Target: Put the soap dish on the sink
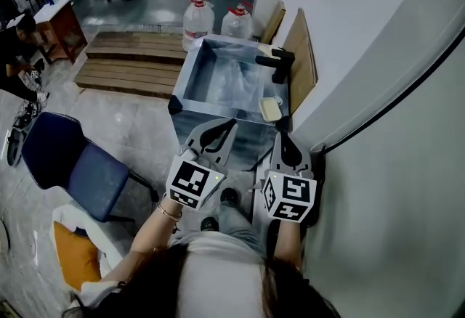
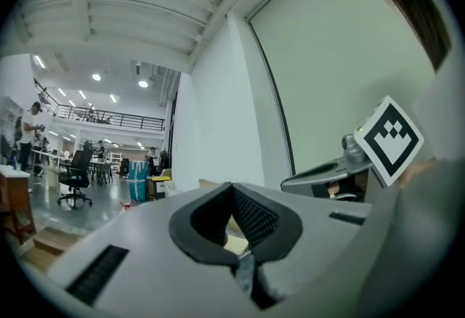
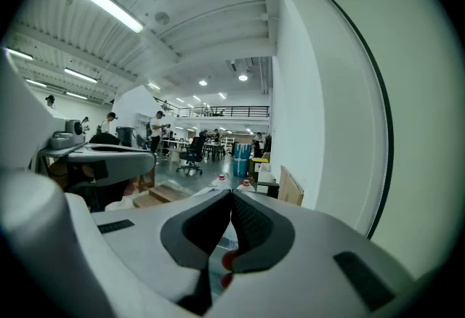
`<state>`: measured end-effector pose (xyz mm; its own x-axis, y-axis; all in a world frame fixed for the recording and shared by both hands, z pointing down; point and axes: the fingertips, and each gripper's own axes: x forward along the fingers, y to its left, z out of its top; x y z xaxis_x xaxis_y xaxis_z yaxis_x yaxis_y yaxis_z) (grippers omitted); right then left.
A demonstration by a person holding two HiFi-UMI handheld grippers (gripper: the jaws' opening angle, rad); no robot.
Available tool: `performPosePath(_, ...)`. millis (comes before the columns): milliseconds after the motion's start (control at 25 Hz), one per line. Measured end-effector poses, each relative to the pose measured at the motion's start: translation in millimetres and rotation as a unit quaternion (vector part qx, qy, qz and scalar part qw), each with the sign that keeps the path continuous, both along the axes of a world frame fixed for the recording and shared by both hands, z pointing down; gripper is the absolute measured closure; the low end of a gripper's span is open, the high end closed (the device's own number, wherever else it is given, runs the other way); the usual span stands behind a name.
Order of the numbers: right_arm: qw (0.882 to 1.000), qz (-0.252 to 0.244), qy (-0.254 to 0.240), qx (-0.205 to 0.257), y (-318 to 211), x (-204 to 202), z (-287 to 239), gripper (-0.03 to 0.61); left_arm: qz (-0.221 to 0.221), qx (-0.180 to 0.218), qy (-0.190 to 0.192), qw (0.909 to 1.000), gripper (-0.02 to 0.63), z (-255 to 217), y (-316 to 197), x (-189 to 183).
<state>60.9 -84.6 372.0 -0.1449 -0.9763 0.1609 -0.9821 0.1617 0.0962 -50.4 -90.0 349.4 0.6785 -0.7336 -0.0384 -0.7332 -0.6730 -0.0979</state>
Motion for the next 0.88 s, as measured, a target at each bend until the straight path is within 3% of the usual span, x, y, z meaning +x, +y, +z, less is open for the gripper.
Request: performPosePath(880,1.000,-0.027,0.011,0.002,26.8,14.0,-8.5,0.552,-0.009,-0.009,-0.003,0.9999,0.611,-4.6,20.8,28.7)
